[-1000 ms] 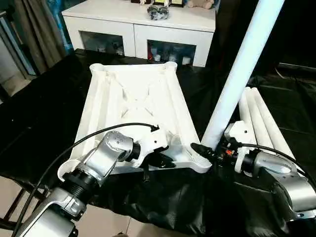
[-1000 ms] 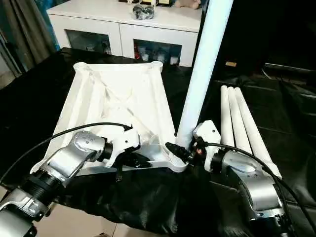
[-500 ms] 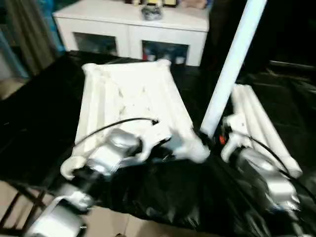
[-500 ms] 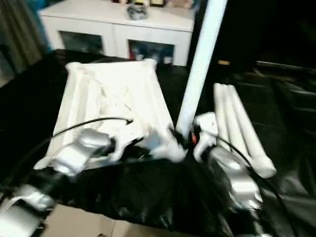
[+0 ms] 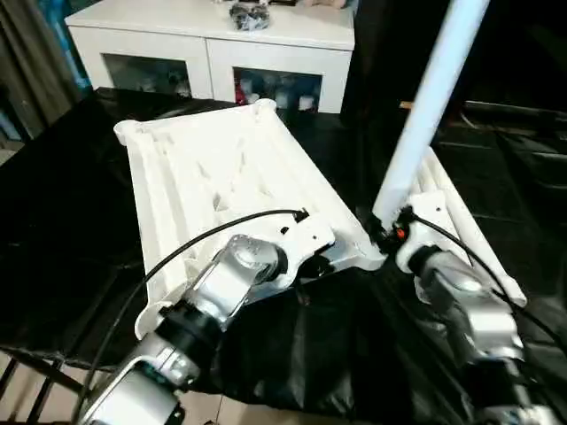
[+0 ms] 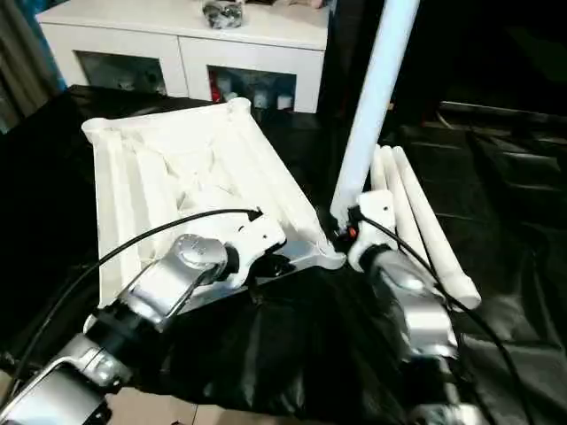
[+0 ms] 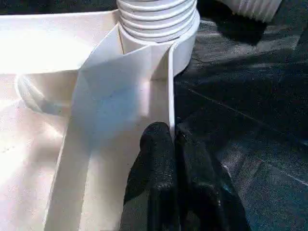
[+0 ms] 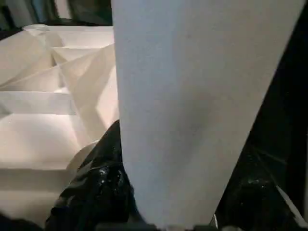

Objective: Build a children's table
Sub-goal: Insert table leg to table base

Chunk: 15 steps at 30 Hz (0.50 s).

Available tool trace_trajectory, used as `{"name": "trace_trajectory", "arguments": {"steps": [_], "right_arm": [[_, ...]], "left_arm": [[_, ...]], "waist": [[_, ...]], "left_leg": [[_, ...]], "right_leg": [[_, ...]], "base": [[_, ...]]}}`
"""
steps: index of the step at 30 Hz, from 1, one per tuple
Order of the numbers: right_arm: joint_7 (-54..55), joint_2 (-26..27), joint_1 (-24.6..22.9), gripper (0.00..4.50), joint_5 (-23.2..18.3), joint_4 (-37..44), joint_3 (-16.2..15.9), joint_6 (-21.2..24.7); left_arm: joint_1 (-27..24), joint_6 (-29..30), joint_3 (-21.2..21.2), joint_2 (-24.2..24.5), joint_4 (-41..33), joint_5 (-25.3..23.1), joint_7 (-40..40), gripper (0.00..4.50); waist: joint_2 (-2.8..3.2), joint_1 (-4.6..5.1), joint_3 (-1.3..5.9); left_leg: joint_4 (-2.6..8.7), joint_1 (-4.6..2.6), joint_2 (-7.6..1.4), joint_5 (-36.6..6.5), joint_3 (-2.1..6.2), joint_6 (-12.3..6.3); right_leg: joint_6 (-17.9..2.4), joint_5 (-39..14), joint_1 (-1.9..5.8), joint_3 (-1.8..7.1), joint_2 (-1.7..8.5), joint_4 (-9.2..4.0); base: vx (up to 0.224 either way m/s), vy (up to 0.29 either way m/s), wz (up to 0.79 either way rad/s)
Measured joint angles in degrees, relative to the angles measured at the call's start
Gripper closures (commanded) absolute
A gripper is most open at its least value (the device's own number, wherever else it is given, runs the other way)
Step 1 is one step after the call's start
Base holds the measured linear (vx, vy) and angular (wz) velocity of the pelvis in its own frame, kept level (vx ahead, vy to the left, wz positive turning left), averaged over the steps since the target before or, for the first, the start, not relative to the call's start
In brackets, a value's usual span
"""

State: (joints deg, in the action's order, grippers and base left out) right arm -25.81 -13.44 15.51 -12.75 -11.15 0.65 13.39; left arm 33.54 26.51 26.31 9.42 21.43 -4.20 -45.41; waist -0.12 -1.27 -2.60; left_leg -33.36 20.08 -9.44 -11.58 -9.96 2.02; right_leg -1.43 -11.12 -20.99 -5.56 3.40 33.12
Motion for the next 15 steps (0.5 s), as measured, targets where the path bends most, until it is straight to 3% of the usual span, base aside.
{"name": "trace_trajectory", "arguments": {"steps": [7, 15], "right_arm": [[-12.1, -5.1, -3.4, 2.6, -4.6, 3.7, -0.1, 1.7], [-23.4, -10.4, -4.3, 2.6, -8.3, 4.9, -1.3, 4.3]], "left_arm": [[-1.8, -9.9, 0.0, 5.8, -0.1, 1.5, -7.6, 4.5], [-1.7, -17.6, -0.3, 8.8, 3.3, 3.3, -14.8, 4.5]], "waist": [[-0.03, -0.86, -0.03], [-0.15, -2.12, -0.06]], "left_leg": [[0.35, 0.02, -0.01, 0.0, -0.06, -0.01], [0.16, -0.01, -0.11, 0.0, -0.33, 0.05]], "right_leg": [[-0.3, 0.1, -0.18, -0.03, -0.04, -0.01], [-0.3, 0.1, -0.13, 0.09, 0.02, -0.02]], "base": [[0.0, 0.0, 0.0], [0.0, 0.0, 0.0]]}}
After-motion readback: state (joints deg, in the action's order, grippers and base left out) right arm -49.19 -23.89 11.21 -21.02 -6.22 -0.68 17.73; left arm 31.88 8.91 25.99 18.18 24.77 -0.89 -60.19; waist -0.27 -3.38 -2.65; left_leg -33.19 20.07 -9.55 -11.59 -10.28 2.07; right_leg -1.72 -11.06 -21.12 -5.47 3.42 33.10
